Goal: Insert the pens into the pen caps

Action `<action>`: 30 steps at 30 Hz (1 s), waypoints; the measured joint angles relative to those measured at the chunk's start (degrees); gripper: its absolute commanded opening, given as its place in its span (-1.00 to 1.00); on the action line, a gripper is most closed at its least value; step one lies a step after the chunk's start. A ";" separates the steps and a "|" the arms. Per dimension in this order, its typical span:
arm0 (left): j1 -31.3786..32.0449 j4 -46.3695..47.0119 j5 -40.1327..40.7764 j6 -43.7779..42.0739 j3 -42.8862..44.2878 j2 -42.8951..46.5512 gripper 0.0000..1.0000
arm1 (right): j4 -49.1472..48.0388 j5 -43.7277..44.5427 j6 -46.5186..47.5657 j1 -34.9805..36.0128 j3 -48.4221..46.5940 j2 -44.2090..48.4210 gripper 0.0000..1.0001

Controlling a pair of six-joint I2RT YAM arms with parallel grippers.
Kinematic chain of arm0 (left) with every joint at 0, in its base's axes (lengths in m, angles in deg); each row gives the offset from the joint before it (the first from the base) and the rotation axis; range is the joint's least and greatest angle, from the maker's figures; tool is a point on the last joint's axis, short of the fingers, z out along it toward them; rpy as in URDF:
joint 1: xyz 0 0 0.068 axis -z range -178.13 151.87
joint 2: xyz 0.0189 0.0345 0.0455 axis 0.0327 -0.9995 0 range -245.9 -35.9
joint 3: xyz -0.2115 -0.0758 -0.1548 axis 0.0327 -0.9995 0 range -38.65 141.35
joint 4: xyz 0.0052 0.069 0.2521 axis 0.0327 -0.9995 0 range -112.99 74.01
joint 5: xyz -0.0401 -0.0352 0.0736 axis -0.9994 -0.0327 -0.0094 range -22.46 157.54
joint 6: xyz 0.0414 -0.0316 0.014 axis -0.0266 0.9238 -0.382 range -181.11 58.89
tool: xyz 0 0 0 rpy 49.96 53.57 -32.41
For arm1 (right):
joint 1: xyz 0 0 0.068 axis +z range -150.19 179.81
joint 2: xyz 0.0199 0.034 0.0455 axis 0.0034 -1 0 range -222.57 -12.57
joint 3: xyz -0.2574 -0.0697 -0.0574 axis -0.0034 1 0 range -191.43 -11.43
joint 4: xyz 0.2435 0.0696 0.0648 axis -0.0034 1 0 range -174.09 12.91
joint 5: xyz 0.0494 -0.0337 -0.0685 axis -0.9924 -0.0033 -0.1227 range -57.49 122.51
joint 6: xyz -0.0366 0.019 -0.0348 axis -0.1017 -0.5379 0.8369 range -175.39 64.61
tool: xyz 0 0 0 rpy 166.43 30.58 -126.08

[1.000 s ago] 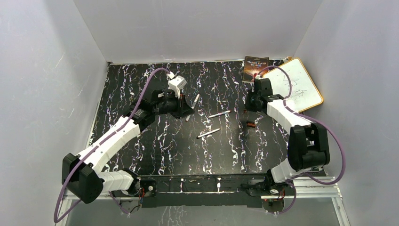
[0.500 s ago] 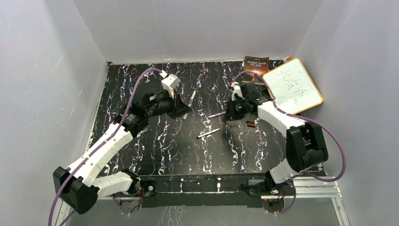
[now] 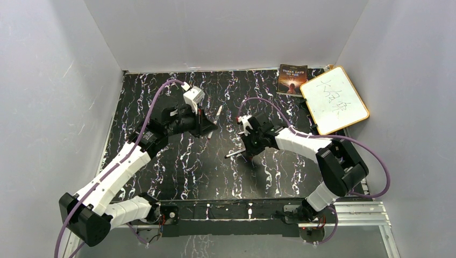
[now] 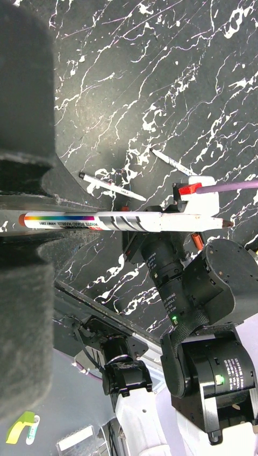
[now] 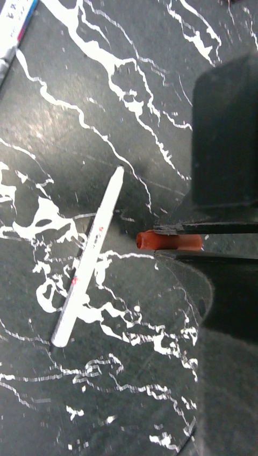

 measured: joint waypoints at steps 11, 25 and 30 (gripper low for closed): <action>0.00 -0.66 -0.02 -0.02 -0.09 0.02 -1.00 | -5.38 7.85 0.63 0.85 2.10 1.27 -0.41; 0.00 0.37 -0.81 0.24 -0.57 -0.26 -1.00 | -10.03 10.38 -6.88 8.02 11.26 8.87 -1.00; 0.00 0.39 -1.16 0.22 -1.09 -0.26 -1.00 | -9.11 11.50 -9.01 7.93 13.05 8.63 -1.00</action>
